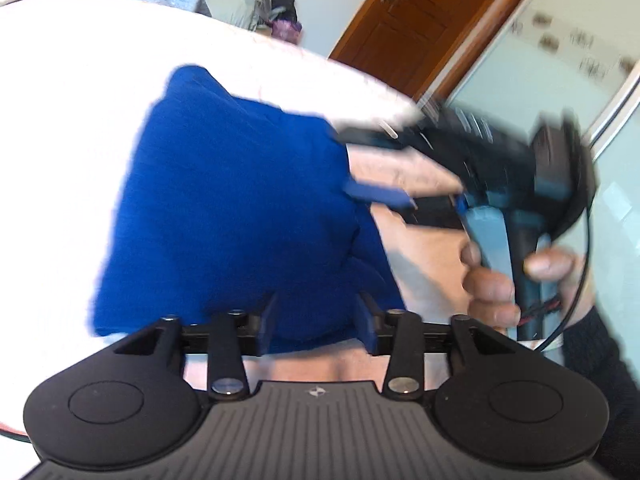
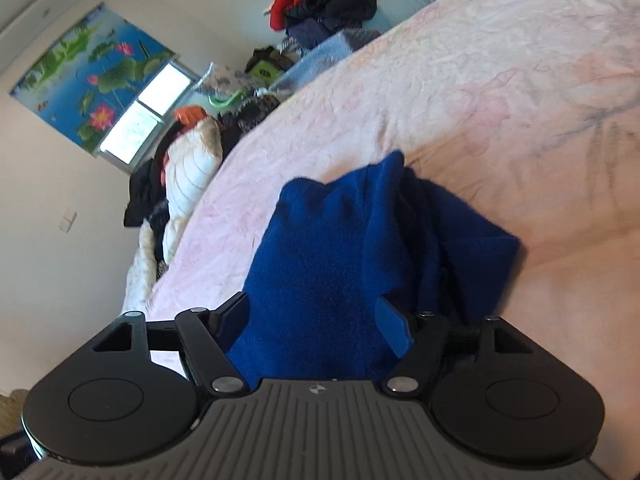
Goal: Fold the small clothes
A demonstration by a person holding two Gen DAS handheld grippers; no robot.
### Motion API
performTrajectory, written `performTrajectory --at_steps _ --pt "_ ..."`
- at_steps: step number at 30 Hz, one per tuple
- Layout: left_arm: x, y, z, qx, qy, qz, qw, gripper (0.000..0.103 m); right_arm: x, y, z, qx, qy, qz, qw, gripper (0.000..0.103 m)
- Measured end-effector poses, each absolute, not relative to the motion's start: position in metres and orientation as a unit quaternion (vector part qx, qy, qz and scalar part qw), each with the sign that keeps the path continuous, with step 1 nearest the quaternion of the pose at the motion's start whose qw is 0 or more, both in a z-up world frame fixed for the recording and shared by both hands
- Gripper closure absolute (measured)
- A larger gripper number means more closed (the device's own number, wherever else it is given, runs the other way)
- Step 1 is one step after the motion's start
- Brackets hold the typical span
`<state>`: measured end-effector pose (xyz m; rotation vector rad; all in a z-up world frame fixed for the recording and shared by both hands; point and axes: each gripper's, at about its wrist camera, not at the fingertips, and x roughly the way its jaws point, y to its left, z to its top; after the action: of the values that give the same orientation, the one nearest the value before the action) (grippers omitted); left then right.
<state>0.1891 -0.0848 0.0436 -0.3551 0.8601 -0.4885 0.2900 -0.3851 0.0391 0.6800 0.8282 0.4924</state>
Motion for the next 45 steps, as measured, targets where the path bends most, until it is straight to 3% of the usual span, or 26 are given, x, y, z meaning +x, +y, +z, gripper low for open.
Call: performTrajectory --at_steps 2,9,12,17,22,25,26,27,28,29,30,39,44,45 --pt "0.189 -0.048 0.053 -0.2 0.398 -0.221 0.868 0.037 0.28 -0.402 0.041 0.327 0.384 0.219 0.835 0.026" --pt "0.256 0.064 0.042 -0.356 0.401 -0.156 0.83 0.034 0.279 -0.43 0.016 0.329 0.423 0.181 0.825 0.024" --pt "0.289 0.06 0.018 -0.386 0.421 -0.174 0.802 0.034 0.285 -0.423 0.004 0.332 0.439 0.175 0.816 0.022" --pt "0.318 0.03 -0.017 -0.383 0.464 -0.198 0.774 0.033 0.298 -0.411 0.002 0.343 0.439 0.196 0.807 0.011" --pt "0.328 0.021 -0.02 -0.394 0.456 -0.209 0.77 0.033 0.313 -0.392 -0.001 0.358 0.45 0.224 0.787 0.008" --pt "0.329 0.015 -0.015 -0.382 0.467 -0.218 0.767 0.039 0.32 -0.377 -0.002 0.353 0.448 0.239 0.786 0.007" --pt "0.33 0.012 -0.015 -0.373 0.476 -0.222 0.765 0.057 0.321 -0.374 -0.002 0.352 0.446 0.239 0.787 0.008" --pt "0.329 0.008 -0.012 -0.359 0.481 -0.222 0.769 0.063 0.323 -0.37 -0.002 0.346 0.447 0.236 0.791 0.02" --pt "0.328 0.006 -0.009 -0.347 0.48 -0.219 0.775 0.064 0.325 -0.365 -0.002 0.329 0.454 0.231 0.795 0.048" --pt "0.328 0.005 -0.007 -0.341 0.48 -0.217 0.779 0.072 0.326 -0.362 -0.005 0.322 0.464 0.229 0.793 0.068" --pt "0.328 0.004 -0.004 -0.332 0.478 -0.216 0.784 0.076 0.326 -0.361 -0.006 0.325 0.461 0.231 0.793 0.071" --pt "0.285 0.016 0.048 -0.255 0.428 -0.239 0.834 0.08 0.298 -0.334 0.016 0.324 0.437 0.277 0.792 0.071" --pt "0.294 0.038 0.014 -0.242 0.473 -0.205 0.822 0.079 0.284 -0.315 -0.002 0.316 0.446 0.264 0.795 0.069" --pt "0.294 0.039 0.007 -0.248 0.479 -0.201 0.818 0.075 0.284 -0.317 -0.008 0.331 0.449 0.256 0.789 0.067"
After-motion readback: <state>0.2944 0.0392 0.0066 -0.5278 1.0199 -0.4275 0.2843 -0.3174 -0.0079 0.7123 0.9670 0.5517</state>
